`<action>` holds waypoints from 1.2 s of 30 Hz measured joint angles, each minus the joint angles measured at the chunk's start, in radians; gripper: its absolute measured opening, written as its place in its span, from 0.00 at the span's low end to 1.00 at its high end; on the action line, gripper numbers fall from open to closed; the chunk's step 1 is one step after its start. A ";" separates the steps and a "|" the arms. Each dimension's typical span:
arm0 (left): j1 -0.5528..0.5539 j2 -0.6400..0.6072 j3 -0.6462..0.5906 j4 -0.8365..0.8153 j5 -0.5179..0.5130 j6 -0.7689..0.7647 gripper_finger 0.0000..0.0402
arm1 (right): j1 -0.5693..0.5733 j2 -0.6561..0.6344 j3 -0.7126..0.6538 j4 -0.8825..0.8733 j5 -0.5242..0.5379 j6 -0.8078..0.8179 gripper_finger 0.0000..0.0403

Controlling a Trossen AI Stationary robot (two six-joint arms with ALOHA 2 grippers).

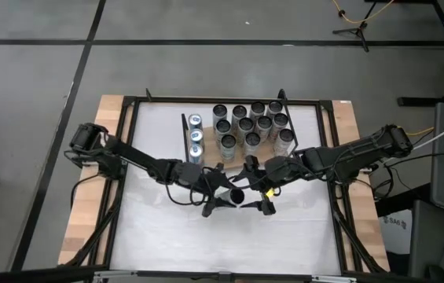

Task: Place canned beverage on shelf
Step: Put the white-pink soda can on the shelf aligned with the other white-pink soda can

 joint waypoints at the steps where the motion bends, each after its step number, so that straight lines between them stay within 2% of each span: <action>1: 0.004 0.008 0.000 0.009 0.002 0.000 0.59 | 0.006 0.000 0.000 0.005 0.004 -0.009 0.97; 5: 0.004 0.051 -0.001 0.086 -0.012 0.001 0.59 | 0.020 0.000 0.000 0.001 0.022 -0.020 0.97; 11: -0.006 0.148 0.000 0.293 -0.100 0.001 0.59 | 0.021 0.000 0.000 -0.049 0.024 -0.017 0.97; 18: -0.027 0.228 0.000 0.362 -0.236 0.014 0.59 | 0.020 0.000 0.000 -0.086 0.039 -0.016 0.97; 24: -0.070 0.287 0.000 0.452 -0.401 0.054 0.60 | 0.019 0.000 0.000 -0.089 0.050 -0.016 0.97; 29: -0.092 0.324 0.000 0.468 -0.453 0.053 0.60 | 0.018 0.000 0.000 -0.088 0.050 -0.016 0.97; 36: -0.101 0.327 0.000 0.470 -0.451 0.054 0.63 | 0.018 0.000 0.000 -0.087 0.051 -0.016 0.97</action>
